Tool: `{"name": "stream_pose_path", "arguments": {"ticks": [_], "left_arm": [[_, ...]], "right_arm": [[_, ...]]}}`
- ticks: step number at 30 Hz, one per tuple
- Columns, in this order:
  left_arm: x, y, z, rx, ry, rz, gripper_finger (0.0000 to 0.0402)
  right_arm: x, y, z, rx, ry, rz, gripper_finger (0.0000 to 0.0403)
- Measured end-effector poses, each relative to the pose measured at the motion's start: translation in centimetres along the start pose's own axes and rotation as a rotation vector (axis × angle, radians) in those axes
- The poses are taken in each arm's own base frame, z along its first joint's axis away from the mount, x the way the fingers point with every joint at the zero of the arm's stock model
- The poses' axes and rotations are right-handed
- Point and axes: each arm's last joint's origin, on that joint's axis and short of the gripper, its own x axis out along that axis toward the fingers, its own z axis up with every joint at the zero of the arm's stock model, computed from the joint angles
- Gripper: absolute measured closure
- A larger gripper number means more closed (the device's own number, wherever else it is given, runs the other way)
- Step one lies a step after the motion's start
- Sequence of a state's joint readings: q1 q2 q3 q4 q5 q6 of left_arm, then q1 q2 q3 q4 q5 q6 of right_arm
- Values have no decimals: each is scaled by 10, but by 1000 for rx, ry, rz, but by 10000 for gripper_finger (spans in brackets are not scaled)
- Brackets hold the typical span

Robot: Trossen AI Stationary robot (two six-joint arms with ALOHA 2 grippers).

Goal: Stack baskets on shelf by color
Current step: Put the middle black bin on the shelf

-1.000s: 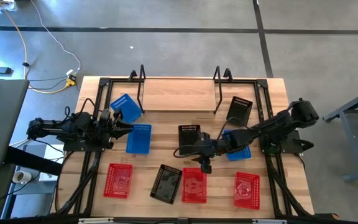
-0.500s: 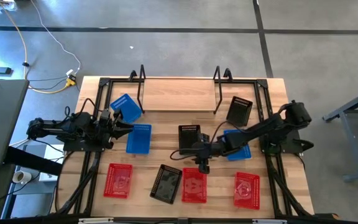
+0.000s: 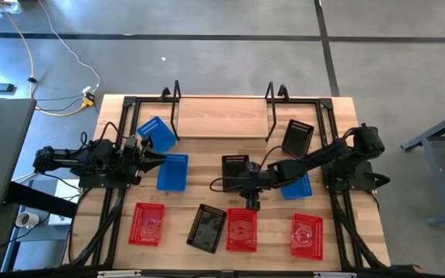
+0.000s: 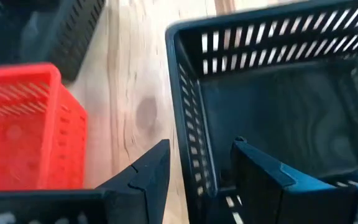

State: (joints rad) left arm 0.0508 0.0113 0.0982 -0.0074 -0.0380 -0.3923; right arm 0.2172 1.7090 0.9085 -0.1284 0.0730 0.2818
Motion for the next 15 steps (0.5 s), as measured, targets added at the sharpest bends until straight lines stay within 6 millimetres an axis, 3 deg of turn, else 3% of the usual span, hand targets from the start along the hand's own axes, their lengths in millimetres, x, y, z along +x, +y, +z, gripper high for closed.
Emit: {"name": "stream_pose_path", "arguments": {"ticks": [6, 15], "left_arm": [[0, 0, 0, 0, 3, 2, 312], [0, 0, 0, 2, 3, 1, 312]], "right_arm": [[2, -3, -1, 10, 13, 5, 274], [3, -13, 2, 65, 23, 35, 391]]}}
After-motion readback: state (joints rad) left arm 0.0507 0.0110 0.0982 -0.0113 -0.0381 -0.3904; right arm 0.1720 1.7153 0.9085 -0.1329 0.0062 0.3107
